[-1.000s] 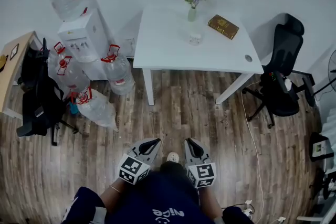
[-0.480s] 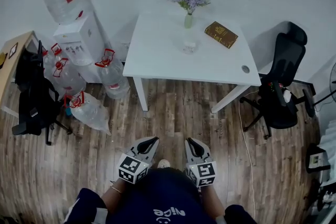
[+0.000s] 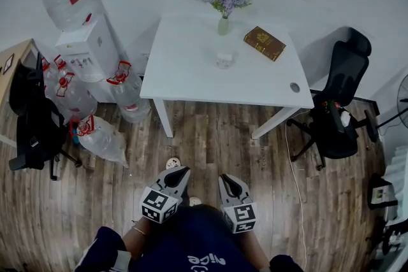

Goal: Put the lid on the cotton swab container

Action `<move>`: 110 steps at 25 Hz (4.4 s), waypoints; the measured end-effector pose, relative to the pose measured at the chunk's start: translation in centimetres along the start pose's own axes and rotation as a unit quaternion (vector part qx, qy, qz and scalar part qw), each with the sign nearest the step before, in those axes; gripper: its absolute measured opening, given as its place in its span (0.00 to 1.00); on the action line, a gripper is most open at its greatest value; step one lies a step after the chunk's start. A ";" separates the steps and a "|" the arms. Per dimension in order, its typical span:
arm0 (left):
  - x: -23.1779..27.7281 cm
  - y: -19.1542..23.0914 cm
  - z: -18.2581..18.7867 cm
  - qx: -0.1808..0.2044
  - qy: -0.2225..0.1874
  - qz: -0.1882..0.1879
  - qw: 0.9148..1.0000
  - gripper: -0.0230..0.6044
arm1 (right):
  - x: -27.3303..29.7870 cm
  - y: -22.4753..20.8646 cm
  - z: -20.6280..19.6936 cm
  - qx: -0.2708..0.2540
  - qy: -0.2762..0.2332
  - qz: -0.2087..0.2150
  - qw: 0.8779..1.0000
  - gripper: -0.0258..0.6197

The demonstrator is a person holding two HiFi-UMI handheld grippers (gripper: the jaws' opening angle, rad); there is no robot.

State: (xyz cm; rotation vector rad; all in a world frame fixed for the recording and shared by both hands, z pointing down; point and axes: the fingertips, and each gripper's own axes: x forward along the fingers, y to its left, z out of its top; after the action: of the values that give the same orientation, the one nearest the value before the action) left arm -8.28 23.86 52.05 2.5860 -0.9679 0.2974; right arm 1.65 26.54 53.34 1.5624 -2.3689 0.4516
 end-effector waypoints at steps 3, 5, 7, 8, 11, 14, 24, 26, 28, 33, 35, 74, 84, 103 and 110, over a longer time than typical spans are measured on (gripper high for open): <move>2.5 1.5 1.3 0.006 -0.004 -0.021 1.000 0.07 | 1.5 -1.2 0.6 0.004 0.003 -0.016 1.000 0.13; 4.1 2.8 2.6 0.017 -0.003 -0.034 0.999 0.07 | 2.8 -2.1 1.7 0.010 -0.001 -0.026 1.000 0.13; 5.7 4.1 3.8 0.027 -0.003 -0.045 0.999 0.07 | 4.3 -3.3 2.9 0.023 -0.007 -0.037 0.999 0.13; 6.5 4.9 4.5 0.032 -0.004 -0.049 0.998 0.07 | 5.1 -3.9 3.4 0.030 -0.009 -0.043 0.999 0.13; 8.7 7.8 6.3 0.042 -0.006 -0.059 0.997 0.07 | 7.9 -5.7 4.9 0.032 -0.011 -0.059 0.998 0.13; 10.3 11.2 7.9 0.050 -0.003 -0.067 0.996 0.07 | 11.2 -6.3 6.8 0.035 -0.017 -0.069 0.997 0.13; 14.1 18.9 10.8 0.075 0.007 -0.105 0.992 0.07 | 20.8 -4.7 10.4 0.078 -0.024 -0.061 0.995 0.13; 14.7 19.7 11.0 0.078 0.012 -0.110 0.991 0.07 | 21.8 -4.6 10.8 0.082 -0.024 -0.064 0.994 0.13; 15.3 20.3 11.4 0.083 0.018 -0.110 0.990 0.07 | 22.4 -4.6 10.9 0.094 -0.021 -0.062 0.993 0.13; 17.3 20.9 12.4 0.068 0.020 -0.114 0.991 0.07 | 23.6 -6.7 11.0 0.106 -0.008 -0.062 0.992 0.13; 18.1 21.3 12.8 0.064 0.020 -0.112 0.991 0.07 | 24.3 -7.8 11.1 0.106 -0.006 -0.064 0.992 0.13; 39.4 24.4 18.0 -0.016 0.040 0.042 0.998 0.08 | 39.7 -35.1 24.0 -0.046 0.009 0.102 0.994 0.13; 40.0 26.3 18.0 -0.022 0.054 0.047 0.997 0.08 | 44.3 -34.8 23.8 -0.086 0.086 0.189 0.974 0.29; 42.1 28.0 17.8 0.017 0.067 0.042 0.997 0.08 | 46.6 -34.5 23.1 -0.123 0.127 0.256 0.950 0.20; 45.1 28.1 18.1 0.053 0.094 -0.029 0.994 0.34 | 46.7 -34.5 23.1 -0.130 0.125 0.264 0.948 0.19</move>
State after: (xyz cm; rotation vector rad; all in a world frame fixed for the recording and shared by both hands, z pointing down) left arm 7.73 -29.65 57.14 2.6186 -0.8296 0.5791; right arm 14.43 -34.61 54.06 0.7005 -2.4940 0.3910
